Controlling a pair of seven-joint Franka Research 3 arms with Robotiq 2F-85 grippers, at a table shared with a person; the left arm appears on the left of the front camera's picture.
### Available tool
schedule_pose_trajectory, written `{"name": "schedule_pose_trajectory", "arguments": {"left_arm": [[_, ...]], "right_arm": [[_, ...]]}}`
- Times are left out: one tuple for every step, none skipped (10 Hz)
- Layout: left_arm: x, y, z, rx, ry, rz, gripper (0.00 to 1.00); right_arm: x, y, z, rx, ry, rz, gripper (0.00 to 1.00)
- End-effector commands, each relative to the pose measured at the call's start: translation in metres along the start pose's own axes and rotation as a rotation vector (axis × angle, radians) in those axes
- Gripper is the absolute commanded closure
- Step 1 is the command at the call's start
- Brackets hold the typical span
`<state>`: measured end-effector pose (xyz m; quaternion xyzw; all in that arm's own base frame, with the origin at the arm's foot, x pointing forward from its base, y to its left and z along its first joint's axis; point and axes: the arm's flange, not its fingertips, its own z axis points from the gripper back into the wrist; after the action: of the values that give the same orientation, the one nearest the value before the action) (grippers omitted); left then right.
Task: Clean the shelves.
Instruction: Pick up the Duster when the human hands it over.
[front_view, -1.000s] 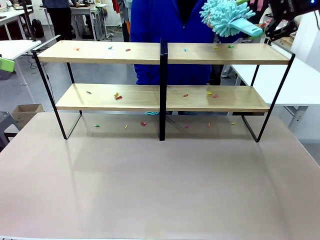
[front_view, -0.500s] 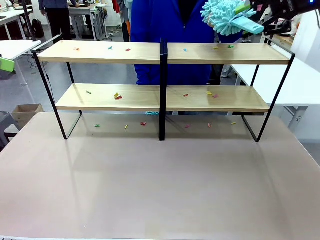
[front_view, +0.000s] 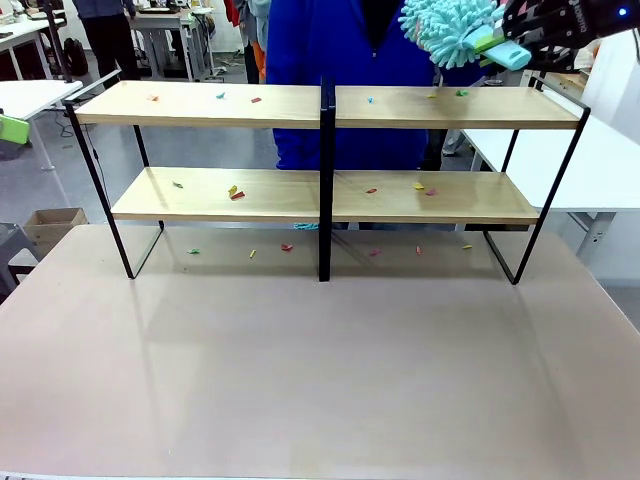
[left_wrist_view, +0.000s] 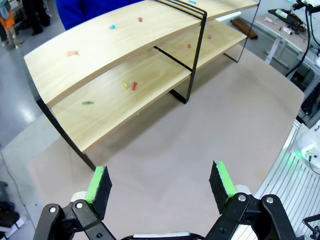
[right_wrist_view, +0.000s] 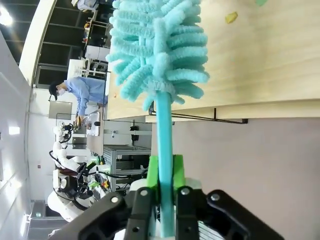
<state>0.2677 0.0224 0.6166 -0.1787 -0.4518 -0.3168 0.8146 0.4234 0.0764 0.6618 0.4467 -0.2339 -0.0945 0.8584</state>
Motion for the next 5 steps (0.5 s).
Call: {"name": "schedule_pose_trajectory", "arguments": {"left_arm": [[0.000, 0.000, 0.000, -0.010, -0.008, -0.007, 0.00], [0.000, 0.000, 0.000, -0.010, -0.008, -0.007, 0.00], [0.000, 0.000, 0.000, -0.010, -0.008, -0.007, 0.00], [0.000, 0.000, 0.000, -0.010, -0.008, -0.007, 0.00], [0.000, 0.000, 0.000, -0.010, -0.008, -0.007, 0.00]], "right_arm": [[-0.006, -0.003, 0.001, -0.011, -0.022, 0.037, 1.00], [-0.006, -0.005, 0.000, -0.015, -0.011, 0.041, 1.00], [-0.010, -0.004, 0.003, -0.012, 0.005, 0.063, 1.00], [-0.019, 0.003, 0.017, 0.004, 0.047, 0.120, 1.00], [-0.038, 0.013, 0.043, -0.051, 0.106, 0.215, 1.00]]}}
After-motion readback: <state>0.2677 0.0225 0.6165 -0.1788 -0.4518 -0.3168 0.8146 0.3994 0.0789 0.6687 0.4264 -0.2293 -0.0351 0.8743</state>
